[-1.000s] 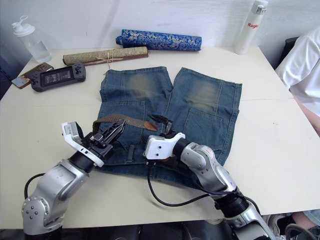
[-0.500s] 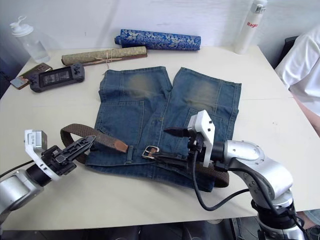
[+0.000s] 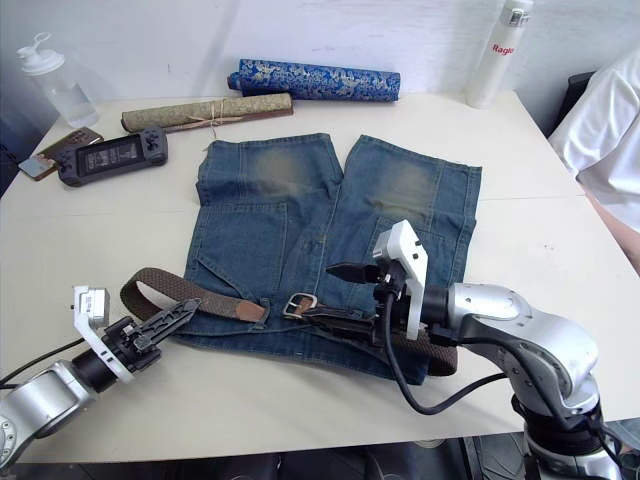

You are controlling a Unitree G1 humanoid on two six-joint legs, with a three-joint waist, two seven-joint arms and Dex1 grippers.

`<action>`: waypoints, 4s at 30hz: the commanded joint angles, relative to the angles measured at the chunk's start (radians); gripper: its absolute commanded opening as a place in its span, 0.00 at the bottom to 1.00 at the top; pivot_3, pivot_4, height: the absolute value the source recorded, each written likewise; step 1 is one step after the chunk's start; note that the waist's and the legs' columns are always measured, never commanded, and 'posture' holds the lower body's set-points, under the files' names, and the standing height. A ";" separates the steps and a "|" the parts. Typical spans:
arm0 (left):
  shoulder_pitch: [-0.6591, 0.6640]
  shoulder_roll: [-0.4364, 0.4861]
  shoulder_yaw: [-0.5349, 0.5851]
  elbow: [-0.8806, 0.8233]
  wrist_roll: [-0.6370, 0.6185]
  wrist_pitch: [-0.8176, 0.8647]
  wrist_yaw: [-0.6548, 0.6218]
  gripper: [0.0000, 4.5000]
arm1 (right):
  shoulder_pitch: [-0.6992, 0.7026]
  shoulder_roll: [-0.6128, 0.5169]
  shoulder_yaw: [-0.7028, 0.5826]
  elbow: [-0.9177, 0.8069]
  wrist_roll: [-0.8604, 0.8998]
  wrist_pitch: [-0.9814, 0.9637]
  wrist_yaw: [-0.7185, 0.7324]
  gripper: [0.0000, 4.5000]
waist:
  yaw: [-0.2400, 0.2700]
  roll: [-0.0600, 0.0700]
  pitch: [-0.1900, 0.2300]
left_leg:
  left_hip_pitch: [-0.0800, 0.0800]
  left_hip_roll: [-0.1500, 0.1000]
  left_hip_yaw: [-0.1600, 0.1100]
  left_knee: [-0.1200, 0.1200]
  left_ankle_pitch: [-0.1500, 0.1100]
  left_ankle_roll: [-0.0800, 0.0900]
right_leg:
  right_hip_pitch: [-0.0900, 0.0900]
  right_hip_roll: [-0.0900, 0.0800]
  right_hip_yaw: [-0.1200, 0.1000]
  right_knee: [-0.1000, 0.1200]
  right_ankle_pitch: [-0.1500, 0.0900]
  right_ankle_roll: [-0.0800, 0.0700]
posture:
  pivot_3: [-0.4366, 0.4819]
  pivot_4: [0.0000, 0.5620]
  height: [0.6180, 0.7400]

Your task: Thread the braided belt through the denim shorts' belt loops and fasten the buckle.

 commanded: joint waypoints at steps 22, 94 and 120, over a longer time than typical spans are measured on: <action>-0.015 0.094 0.025 -0.139 0.058 0.013 -0.024 0.00 | 0.001 0.040 0.020 -0.041 0.072 -0.022 -0.093 0.98 | 0.000 0.000 0.000 | 0.000 0.000 0.000 -0.001 0.000 0.000 | 0.001 0.000 0.000 -0.002 0.000 0.000 | 0.48 0.27 0.22; 0.032 0.121 0.012 -0.406 0.118 -0.128 0.303 0.00 | 0.048 0.101 0.108 -0.049 0.051 -0.081 -0.164 0.98 | 0.001 0.003 0.002 | 0.000 0.000 0.002 -0.003 0.000 0.000 | 0.003 0.000 0.001 -0.010 0.001 0.000 | 0.48 0.27 0.22; 0.051 0.167 -0.054 -0.508 0.095 -0.146 0.358 0.00 | 0.061 0.110 0.114 -0.045 0.046 -0.092 -0.162 0.98 | 0.001 0.003 0.002 | 0.000 0.000 0.002 -0.003 0.000 0.000 | 0.003 0.000 0.001 -0.010 0.001 0.001 | 0.48 0.27 0.22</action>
